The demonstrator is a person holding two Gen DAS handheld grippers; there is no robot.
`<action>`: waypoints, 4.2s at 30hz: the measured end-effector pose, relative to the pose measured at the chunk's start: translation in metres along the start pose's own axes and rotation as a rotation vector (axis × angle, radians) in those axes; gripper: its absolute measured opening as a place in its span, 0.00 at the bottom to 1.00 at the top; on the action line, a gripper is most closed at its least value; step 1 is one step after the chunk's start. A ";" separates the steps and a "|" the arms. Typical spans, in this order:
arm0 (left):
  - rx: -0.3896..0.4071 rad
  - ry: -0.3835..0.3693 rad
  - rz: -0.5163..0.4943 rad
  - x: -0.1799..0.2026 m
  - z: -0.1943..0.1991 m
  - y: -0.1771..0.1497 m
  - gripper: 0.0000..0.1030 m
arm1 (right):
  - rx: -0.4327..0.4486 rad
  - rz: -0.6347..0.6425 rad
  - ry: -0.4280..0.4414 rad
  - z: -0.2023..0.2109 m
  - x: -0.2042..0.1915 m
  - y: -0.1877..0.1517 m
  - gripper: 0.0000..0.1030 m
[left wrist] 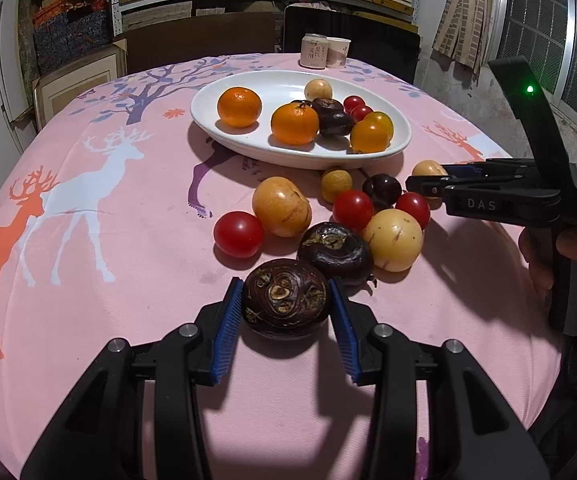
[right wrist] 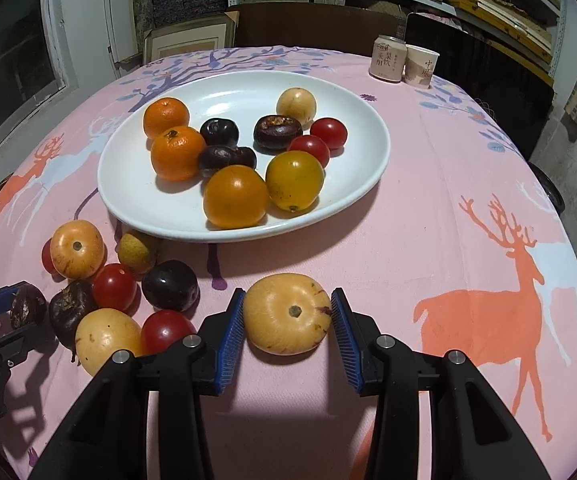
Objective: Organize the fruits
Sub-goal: 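Carry both fruits over the white plate and open both tools, then grasp a red tomato with the left tool while the right tool grasps another red tomato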
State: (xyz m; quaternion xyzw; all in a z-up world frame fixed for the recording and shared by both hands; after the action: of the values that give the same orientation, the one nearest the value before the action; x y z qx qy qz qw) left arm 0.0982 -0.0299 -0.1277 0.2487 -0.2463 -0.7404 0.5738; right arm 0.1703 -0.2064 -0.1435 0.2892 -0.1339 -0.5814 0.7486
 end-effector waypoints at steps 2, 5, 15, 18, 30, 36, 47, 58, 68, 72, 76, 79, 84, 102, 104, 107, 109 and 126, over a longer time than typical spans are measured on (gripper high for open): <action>0.000 0.000 0.001 0.000 0.000 0.000 0.41 | 0.001 -0.009 0.009 -0.001 0.000 -0.002 0.42; 0.000 0.001 0.001 0.000 0.000 0.000 0.41 | 0.018 -0.022 0.013 0.001 0.000 -0.003 0.40; 0.000 0.018 0.001 -0.003 0.000 0.000 0.41 | 0.080 -0.069 0.066 0.030 -0.003 -0.015 0.40; 0.004 0.034 -0.002 -0.003 0.000 0.001 0.41 | 0.110 -0.085 0.095 0.043 -0.004 -0.020 0.40; 0.096 0.051 -0.027 0.013 0.036 0.024 0.41 | 0.245 -0.070 0.143 0.107 -0.015 -0.008 0.40; 0.163 0.037 -0.042 0.024 0.061 0.054 0.41 | 0.284 -0.056 0.167 0.128 -0.020 0.003 0.40; 0.164 0.035 -0.056 0.025 0.030 0.125 0.41 | 0.293 -0.058 0.214 0.118 -0.009 0.061 0.40; 0.087 0.058 0.000 0.009 -0.069 0.214 0.41 | 0.255 -0.043 0.206 0.055 0.006 0.137 0.40; 0.051 0.074 0.092 -0.021 -0.103 0.218 0.71 | 0.246 -0.130 0.232 0.016 0.017 0.142 0.56; 0.065 0.066 0.107 -0.031 -0.079 0.203 0.72 | 0.258 -0.131 0.225 0.032 0.018 0.130 0.56; 0.076 0.064 0.092 -0.035 -0.046 0.170 0.79 | 0.261 -0.132 0.235 0.054 0.013 0.101 0.56; 0.070 0.064 0.075 -0.035 -0.025 0.134 0.84 | 0.248 -0.129 0.235 0.064 0.007 0.071 0.57; 0.037 0.132 -0.023 -0.033 -0.009 0.066 0.84 | 0.223 -0.143 0.241 0.066 -0.001 0.015 0.58; -0.039 0.128 -0.153 -0.017 -0.044 0.033 0.29 | 0.147 -0.148 0.242 0.054 -0.013 -0.025 0.58; -0.022 0.099 -0.121 -0.019 -0.039 0.035 0.29 | 0.130 -0.140 0.253 0.050 -0.017 -0.025 0.58; 0.011 0.064 -0.057 -0.027 -0.032 0.039 0.29 | 0.103 -0.127 0.271 0.043 -0.024 -0.024 0.57; 0.031 0.056 -0.003 -0.035 -0.027 0.041 0.29 | 0.085 -0.119 0.279 0.038 -0.029 -0.022 0.57; 0.047 0.025 0.039 -0.039 -0.024 0.043 0.29 | -0.053 -0.006 0.302 0.012 -0.054 -0.016 0.41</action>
State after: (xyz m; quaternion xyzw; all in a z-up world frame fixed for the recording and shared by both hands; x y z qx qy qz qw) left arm 0.1540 -0.0030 -0.1146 0.2664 -0.2613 -0.7199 0.5852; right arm 0.1358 -0.1611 -0.1355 0.3539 -0.0034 -0.5369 0.7659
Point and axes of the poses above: each gripper's, at about its wrist camera, not at the fingertips, and z roughly against the way its jaws point, x to its right, y to its top, the point moved 9 cm from there along -z, roughly the way its jaws point, and after that the axes turned 10 degrees about y, right-handed, at the moved point
